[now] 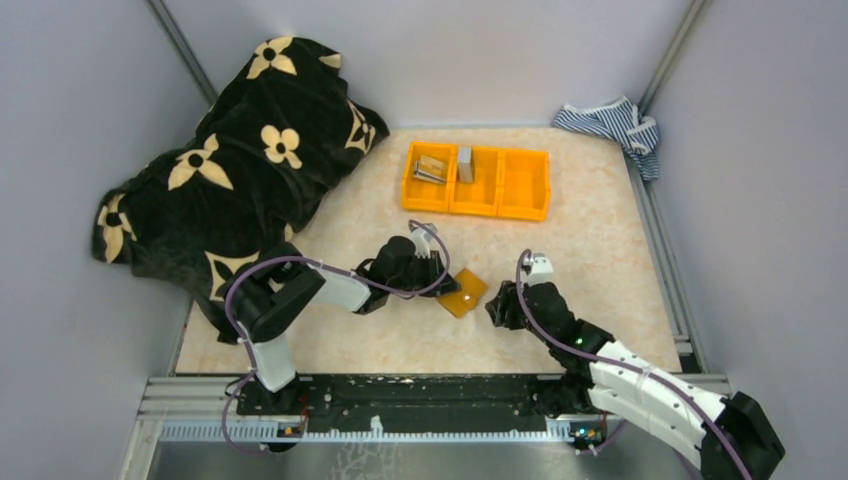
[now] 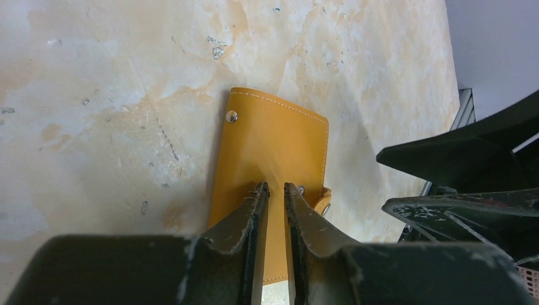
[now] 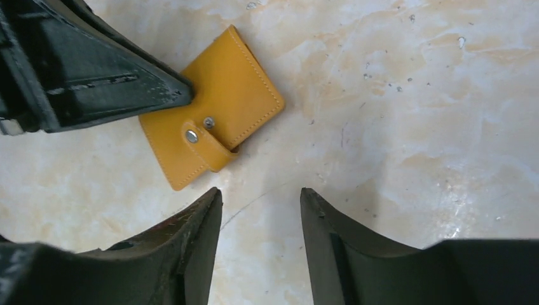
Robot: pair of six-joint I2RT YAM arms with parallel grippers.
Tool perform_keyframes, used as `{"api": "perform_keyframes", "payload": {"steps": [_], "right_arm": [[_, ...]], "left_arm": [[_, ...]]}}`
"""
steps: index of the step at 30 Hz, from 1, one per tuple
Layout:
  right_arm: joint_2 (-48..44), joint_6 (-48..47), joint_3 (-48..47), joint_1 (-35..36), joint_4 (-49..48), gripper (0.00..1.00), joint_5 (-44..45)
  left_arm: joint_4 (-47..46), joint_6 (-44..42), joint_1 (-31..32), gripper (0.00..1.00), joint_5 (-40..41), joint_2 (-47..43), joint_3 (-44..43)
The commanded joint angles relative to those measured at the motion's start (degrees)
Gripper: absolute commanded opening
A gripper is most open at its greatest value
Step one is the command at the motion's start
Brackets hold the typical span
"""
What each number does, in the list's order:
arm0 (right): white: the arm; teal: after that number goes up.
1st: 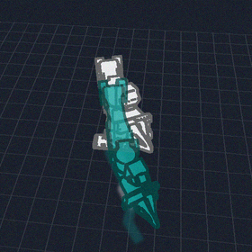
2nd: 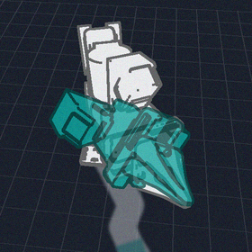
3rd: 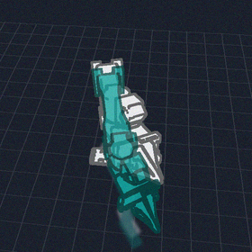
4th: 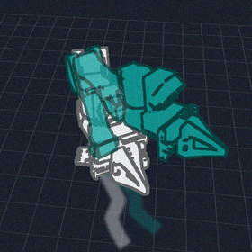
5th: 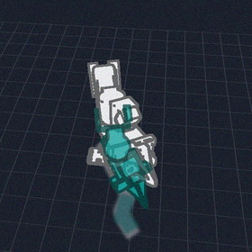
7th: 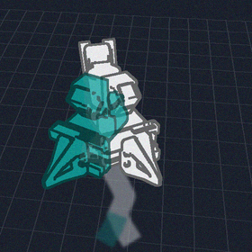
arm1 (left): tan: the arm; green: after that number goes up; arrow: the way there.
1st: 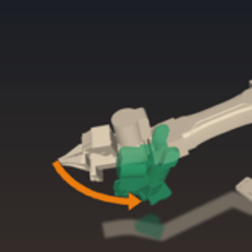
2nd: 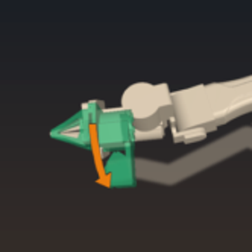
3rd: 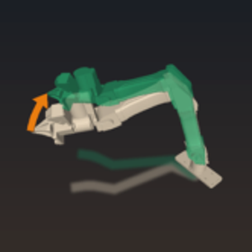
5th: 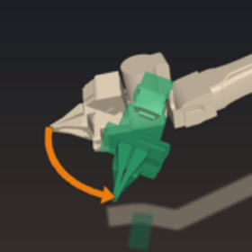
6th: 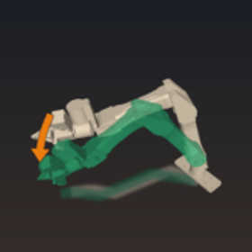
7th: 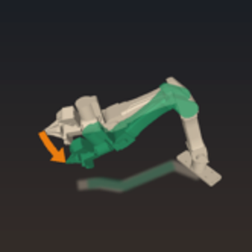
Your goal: Take the credit cards out of the card holder
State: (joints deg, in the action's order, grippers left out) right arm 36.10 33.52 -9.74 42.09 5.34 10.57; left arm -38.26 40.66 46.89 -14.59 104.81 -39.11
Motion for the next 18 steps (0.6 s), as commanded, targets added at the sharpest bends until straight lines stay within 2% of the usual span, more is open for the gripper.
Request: {"api": "perform_keyframes", "payload": {"steps": [1, 4, 6, 7, 8, 13, 18], "right_arm": [[5.06, -1.89, -2.47, -0.32, -4.62, 0.52, 1.78], [10.07, -3.92, -4.1, -0.25, -8.14, 0.51, 1.34], [13.35, -4.81, -5.07, -0.24, -10.62, 0.31, 0.5], [14.78, -5.19, -5.52, -0.24, -11.75, 0.18, -0.46], [16.22, -5.43, -5.77, -0.25, -12.77, 0.0, -1.55], [21.57, -3.92, -4.41, -0.11, -21.11, 0.0, -6.43], [28.32, -5.79, -5.8, -0.24, -25.83, 0.0, -4.2]], "left_arm": [[7.64, -2.8, -0.93, 0.23, 4.38, 0.45, 0.6], [7.32, -2.2, -0.93, 0.23, 4.54, -0.67, 0.97], [7.41, -2.04, -0.93, 0.23, 5.2, -1.03, 1.27], [7.49, -2.01, -0.94, 0.23, 5.81, -1.08, 1.47], [7.45, -1.81, -1.04, 0.23, 6.51, -1.34, 1.87], [6.0, -1.07, -1.02, 0.23, 7.91, -2.98, 4.02], [5.66, -0.02, -1.04, 0.23, 7.28, -3.66, 5.15]]}}
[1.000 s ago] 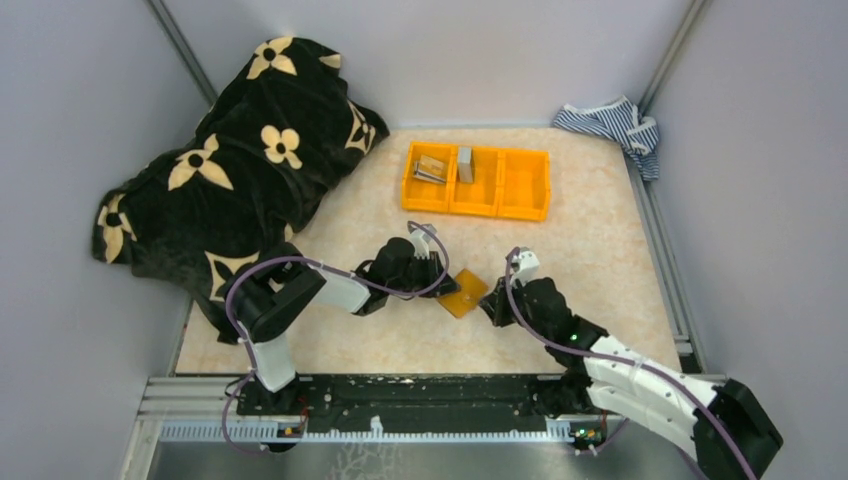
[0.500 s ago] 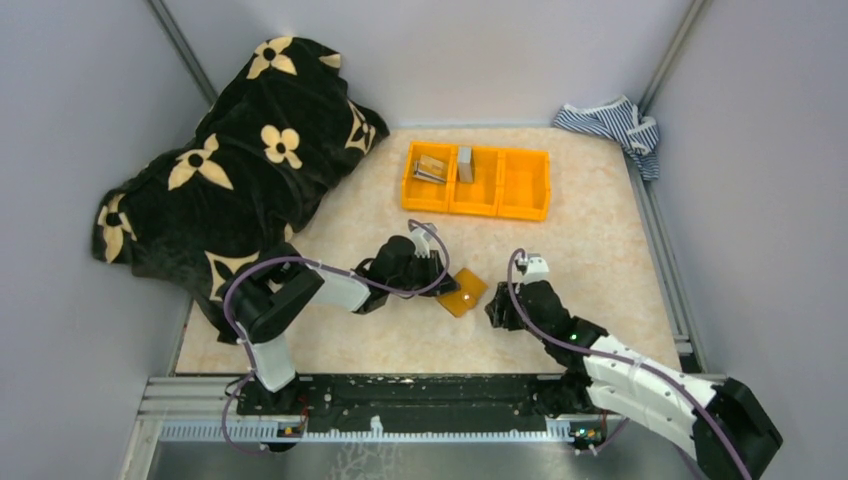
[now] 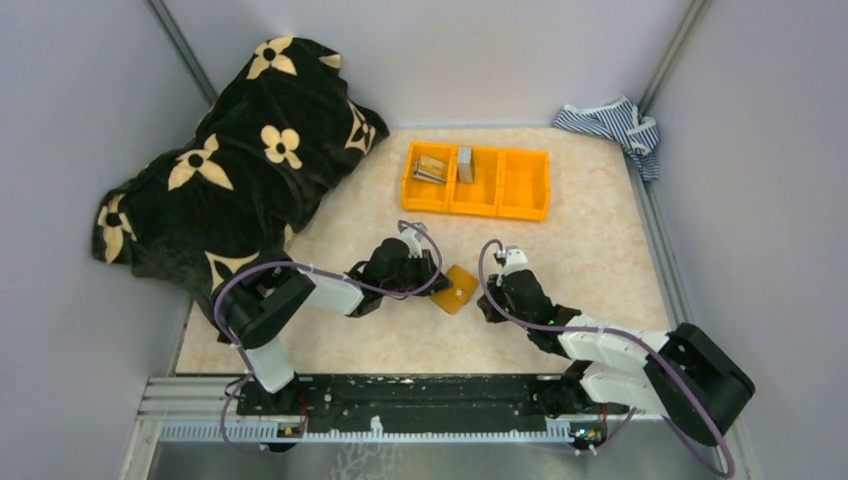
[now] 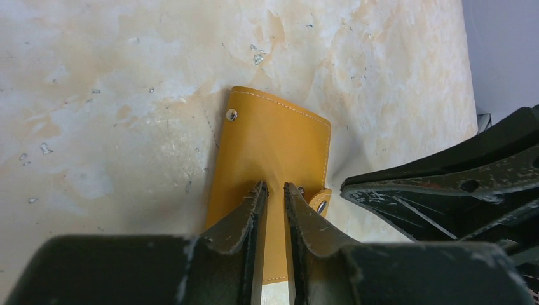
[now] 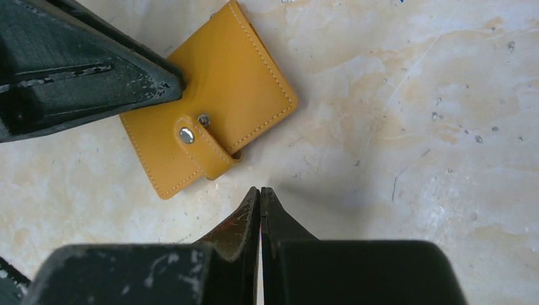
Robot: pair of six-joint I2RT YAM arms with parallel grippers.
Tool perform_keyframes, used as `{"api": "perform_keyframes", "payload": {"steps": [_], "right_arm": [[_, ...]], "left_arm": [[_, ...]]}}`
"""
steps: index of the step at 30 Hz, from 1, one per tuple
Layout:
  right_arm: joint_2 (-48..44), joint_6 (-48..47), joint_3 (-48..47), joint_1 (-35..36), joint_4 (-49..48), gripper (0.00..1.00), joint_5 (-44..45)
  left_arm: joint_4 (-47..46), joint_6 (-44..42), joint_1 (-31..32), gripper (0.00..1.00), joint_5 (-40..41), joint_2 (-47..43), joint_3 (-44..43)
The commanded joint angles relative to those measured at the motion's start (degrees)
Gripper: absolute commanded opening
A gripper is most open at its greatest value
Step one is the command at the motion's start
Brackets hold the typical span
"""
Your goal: Take the credit cards out of the card holder
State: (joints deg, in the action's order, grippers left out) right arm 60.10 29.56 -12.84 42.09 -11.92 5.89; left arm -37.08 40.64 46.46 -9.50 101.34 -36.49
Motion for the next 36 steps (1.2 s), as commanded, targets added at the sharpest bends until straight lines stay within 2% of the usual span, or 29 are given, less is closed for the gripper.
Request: {"api": "perform_keyframes", "payload": {"steps": [1, 9, 17, 36], "right_arm": [[5.84, -2.84, -3.7, -0.25, -8.67, 0.0, 1.08], [17.36, -6.2, -9.37, -0.94, -15.5, 0.0, -1.03], [23.22, -7.53, -13.6, -2.62, -18.45, 0.0, -3.7], [9.43, -9.41, -10.91, -2.6, -9.53, 0.0, 1.29]], "left_arm": [[4.21, 0.36, -0.58, 0.23, 2.31, -0.49, 2.9], [4.41, 1.63, -0.54, 0.23, 2.63, -2.85, 4.37], [4.4, 2.23, -0.49, 0.23, 1.8, -4.96, 6.23], [5.52, 1.06, -0.49, 0.23, -2.74, -4.21, 0.04]]}}
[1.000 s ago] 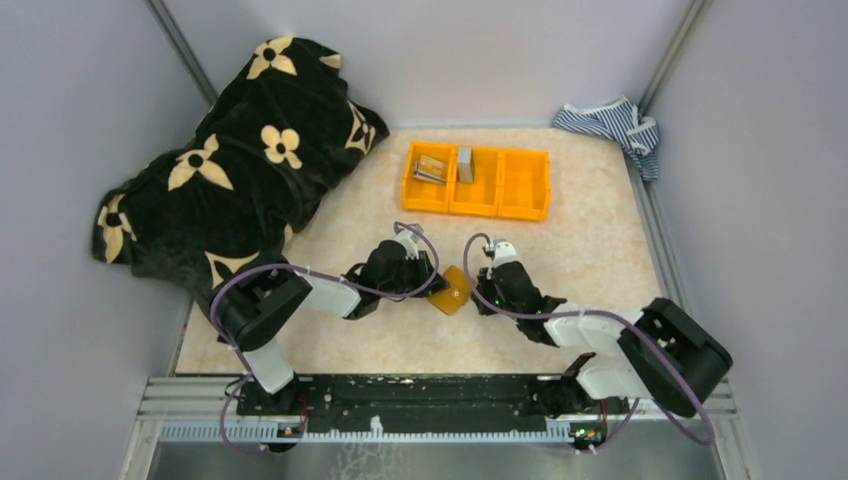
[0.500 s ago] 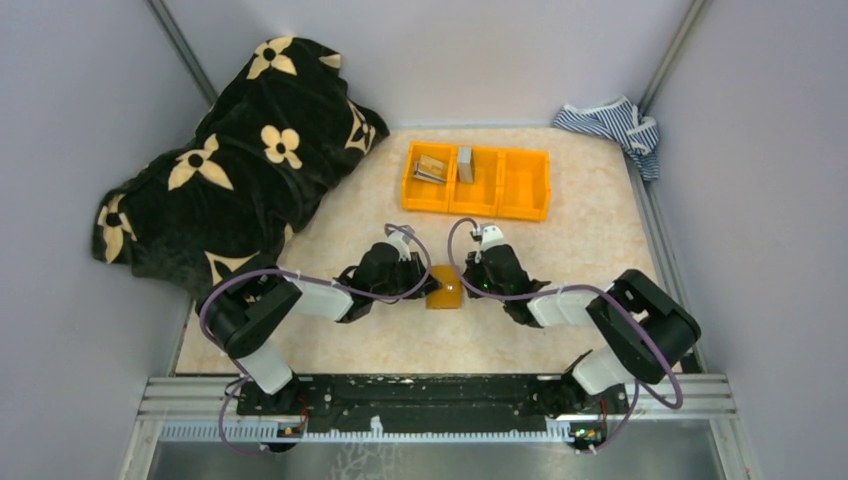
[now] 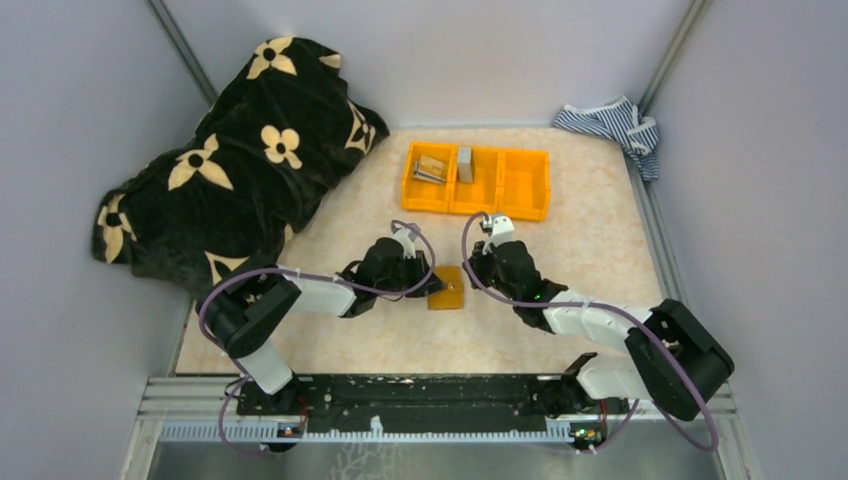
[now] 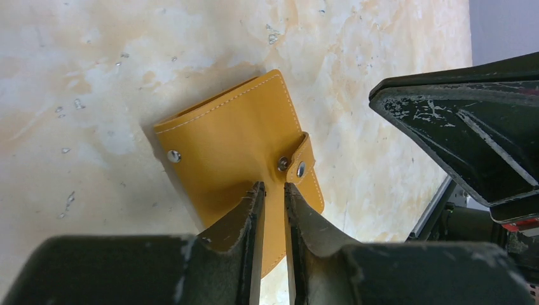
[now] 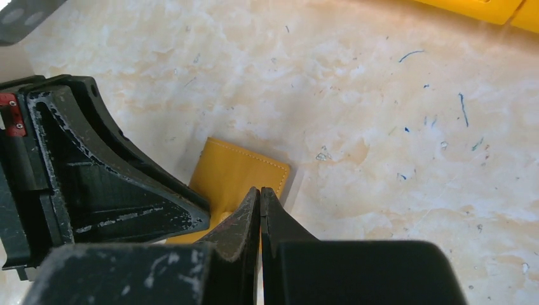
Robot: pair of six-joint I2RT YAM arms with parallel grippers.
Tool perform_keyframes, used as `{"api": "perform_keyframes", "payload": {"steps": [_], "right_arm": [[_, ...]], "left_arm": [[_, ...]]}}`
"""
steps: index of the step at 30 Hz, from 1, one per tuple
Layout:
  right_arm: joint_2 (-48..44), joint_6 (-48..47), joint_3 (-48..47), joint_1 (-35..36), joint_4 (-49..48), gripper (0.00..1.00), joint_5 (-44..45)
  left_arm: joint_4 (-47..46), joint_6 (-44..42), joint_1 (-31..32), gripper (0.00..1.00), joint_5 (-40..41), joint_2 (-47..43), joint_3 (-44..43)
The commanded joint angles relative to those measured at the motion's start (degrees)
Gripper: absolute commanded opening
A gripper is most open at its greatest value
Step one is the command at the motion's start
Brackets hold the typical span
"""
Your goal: Take the credit cards out of the card holder
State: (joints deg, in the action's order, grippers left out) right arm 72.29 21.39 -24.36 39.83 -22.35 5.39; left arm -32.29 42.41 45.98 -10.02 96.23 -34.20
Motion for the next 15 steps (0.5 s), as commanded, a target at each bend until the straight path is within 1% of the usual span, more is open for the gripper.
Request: {"api": "perform_keyframes", "payload": {"steps": [1, 10, 15], "right_arm": [[-2.92, -1.26, 0.81, -0.37, 1.17, 0.0, 1.88], [-3.87, -0.82, 2.72, -0.39, 1.39, 0.0, 1.87], [-6.34, -0.99, 3.22, -0.46, 2.92, 0.0, 2.84]], "left_arm": [[0.82, -0.74, -0.01, 0.23, -2.49, 1.12, -2.71], [0.12, -0.25, -0.01, 0.23, -3.56, 2.61, -3.82], [-0.67, -0.15, -0.01, 0.23, -5.01, 4.02, -4.83]]}}
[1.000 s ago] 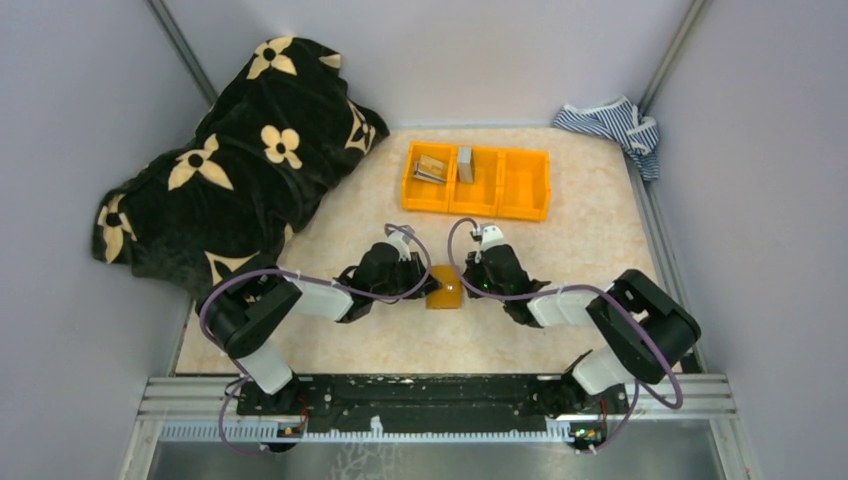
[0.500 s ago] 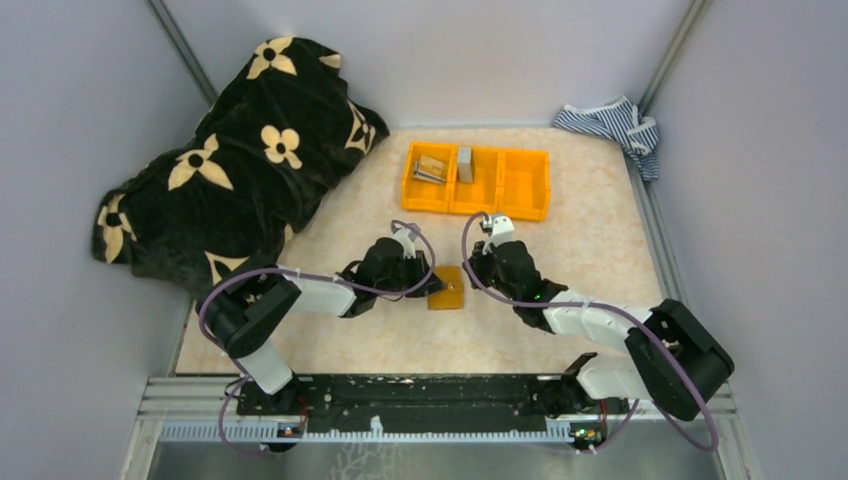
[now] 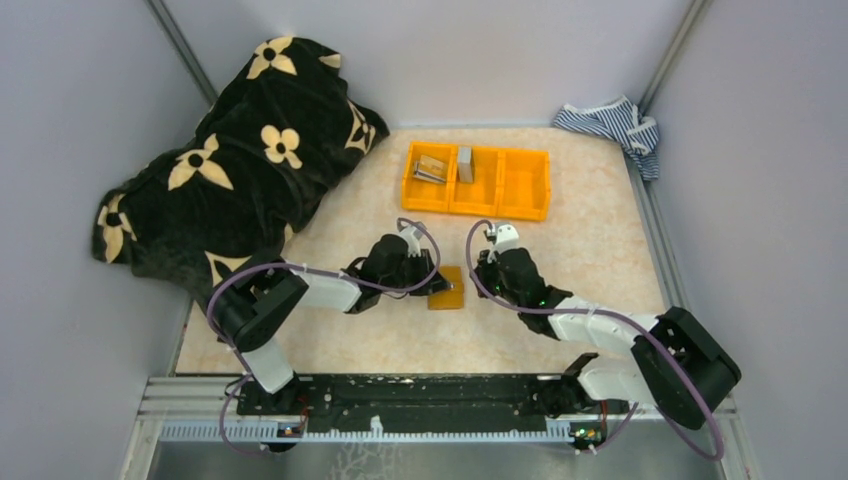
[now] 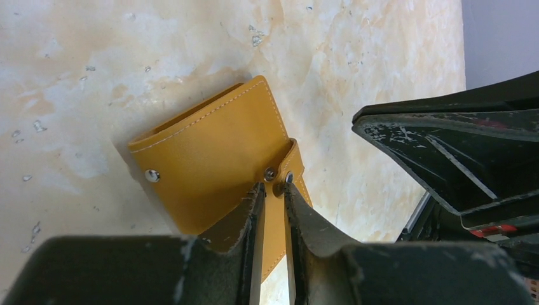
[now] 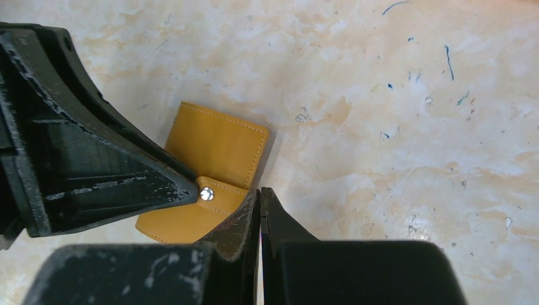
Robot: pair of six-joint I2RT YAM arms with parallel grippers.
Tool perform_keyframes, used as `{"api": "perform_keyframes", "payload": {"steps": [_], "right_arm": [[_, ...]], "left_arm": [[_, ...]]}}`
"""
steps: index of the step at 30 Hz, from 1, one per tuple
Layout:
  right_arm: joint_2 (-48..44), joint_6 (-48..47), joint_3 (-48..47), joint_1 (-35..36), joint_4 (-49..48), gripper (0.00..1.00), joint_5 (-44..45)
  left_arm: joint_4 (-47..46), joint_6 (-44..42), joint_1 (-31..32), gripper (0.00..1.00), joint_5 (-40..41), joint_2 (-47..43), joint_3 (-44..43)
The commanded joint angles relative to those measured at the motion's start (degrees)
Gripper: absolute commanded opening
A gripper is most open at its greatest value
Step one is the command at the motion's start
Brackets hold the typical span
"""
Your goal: Take the credit cards out of the card holder
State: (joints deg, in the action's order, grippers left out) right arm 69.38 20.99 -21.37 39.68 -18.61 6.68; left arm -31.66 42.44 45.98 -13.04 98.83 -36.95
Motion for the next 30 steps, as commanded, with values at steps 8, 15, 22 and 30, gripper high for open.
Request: {"api": "perform_keyframes", "payload": {"steps": [8, 15, 22, 30], "right_arm": [[-6.32, -0.67, 1.43, -0.31, 1.35, 0.0, 2.59], [-10.31, -0.08, 2.38, -0.39, 4.19, 0.0, 3.69], [-17.93, -0.43, 3.08, -0.38, 10.28, 0.0, 4.88], [-22.57, 0.07, 5.76, -0.39, 12.37, 0.0, 6.19]], "left_arm": [[-2.27, 0.27, 0.14, 0.24, -3.37, 1.43, -3.7], [-2.9, 0.81, 0.82, 0.24, -3.78, 3.77, -5.91], [-4.02, 1.86, 2.44, 0.24, -4.87, 7.68, -9.02], [-2.79, 1.7, 3.68, 0.25, -4.4, 11.19, -11.33]]}}
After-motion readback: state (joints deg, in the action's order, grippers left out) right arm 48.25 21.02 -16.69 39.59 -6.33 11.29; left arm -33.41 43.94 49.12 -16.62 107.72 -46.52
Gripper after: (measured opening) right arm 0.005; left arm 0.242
